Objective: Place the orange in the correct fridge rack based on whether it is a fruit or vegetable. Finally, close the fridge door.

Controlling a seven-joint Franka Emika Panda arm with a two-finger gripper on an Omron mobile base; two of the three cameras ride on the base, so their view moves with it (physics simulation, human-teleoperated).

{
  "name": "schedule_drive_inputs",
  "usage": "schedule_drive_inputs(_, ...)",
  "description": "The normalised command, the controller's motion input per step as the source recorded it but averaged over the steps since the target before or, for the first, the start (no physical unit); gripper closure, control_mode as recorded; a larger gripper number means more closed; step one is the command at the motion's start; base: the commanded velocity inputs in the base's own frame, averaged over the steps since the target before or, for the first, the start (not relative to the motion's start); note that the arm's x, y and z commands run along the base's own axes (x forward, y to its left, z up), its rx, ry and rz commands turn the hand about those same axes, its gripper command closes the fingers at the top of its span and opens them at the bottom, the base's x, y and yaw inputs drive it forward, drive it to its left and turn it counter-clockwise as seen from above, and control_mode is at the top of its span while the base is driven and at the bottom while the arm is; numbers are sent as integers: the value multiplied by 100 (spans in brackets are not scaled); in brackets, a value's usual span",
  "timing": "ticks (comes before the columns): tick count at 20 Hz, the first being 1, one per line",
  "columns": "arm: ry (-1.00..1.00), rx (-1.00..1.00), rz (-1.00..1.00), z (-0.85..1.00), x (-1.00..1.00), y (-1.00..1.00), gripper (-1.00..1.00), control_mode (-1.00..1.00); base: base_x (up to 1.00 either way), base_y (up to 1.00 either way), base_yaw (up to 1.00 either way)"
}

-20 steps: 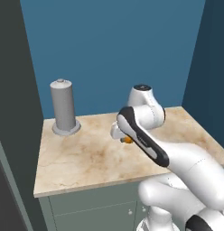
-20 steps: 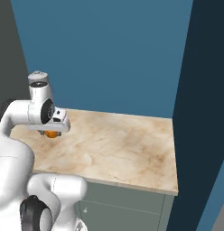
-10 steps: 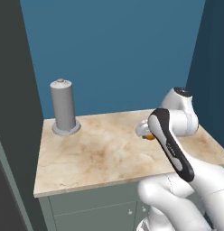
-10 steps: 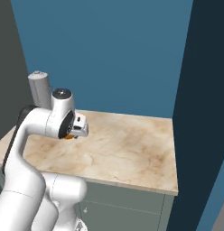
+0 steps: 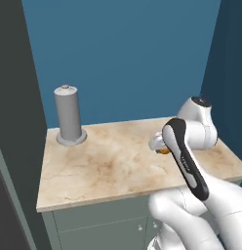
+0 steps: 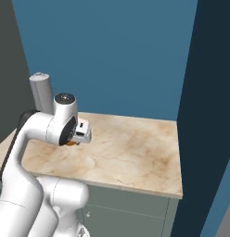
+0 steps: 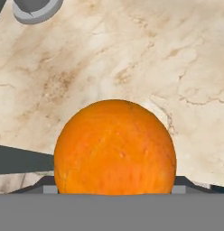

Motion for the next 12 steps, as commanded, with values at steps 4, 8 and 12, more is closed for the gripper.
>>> schedule_drive_inputs(4,0,0,0,0,0,0,100,100,-100,0,-3)
schedule_drive_inputs(8,0,0,0,0,0,0,100,100,-100,2,0)
schedule_drive_inputs(12,0,0,0,0,0,0,100,100,-100,19,0)
